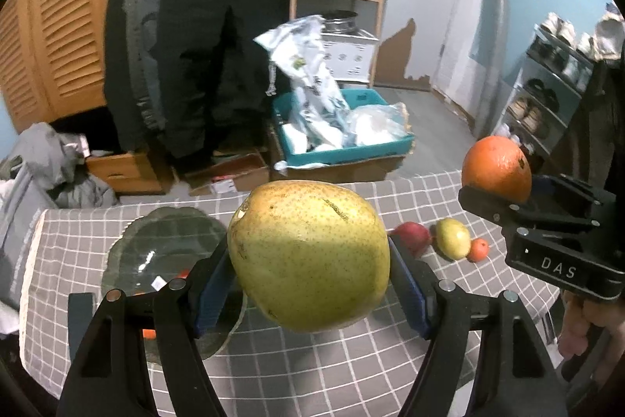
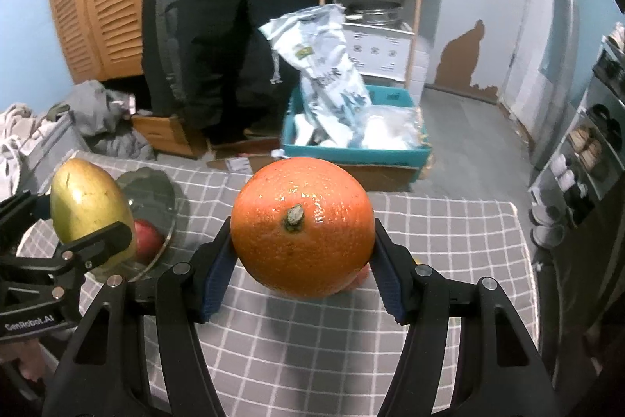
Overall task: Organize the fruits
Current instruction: 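Lift the pear and orange and carry them toward the green bowl, then lower the pear and orange into the bowl and open both tools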
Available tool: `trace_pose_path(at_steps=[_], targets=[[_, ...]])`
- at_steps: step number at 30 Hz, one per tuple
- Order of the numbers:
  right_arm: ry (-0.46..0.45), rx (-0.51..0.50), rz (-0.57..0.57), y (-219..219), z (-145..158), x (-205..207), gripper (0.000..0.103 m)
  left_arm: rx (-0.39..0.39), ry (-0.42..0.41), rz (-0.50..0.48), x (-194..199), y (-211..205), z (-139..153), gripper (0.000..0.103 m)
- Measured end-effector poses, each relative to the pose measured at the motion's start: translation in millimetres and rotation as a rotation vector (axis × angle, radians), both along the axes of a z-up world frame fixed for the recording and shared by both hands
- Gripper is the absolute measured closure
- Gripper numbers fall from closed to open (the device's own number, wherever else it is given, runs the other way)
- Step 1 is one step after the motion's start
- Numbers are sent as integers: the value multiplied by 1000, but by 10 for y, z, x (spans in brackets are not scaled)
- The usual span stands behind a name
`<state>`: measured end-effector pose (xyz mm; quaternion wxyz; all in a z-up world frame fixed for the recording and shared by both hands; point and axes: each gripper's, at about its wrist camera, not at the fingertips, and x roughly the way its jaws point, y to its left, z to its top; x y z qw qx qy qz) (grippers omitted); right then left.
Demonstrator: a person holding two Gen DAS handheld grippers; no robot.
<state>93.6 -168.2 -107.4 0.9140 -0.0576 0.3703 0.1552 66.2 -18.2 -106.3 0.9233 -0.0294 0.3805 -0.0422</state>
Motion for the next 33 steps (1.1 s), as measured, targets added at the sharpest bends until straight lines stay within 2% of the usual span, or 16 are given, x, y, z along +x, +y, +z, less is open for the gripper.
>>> trace_pose_path(at_steps=[20,33], targets=[[22,8,157,1093,-70,258,39,23,-3,195,18,1046,-59,27],[115,3,246,1731,-474,500,39,33,74,268,96,1551,-397,27]])
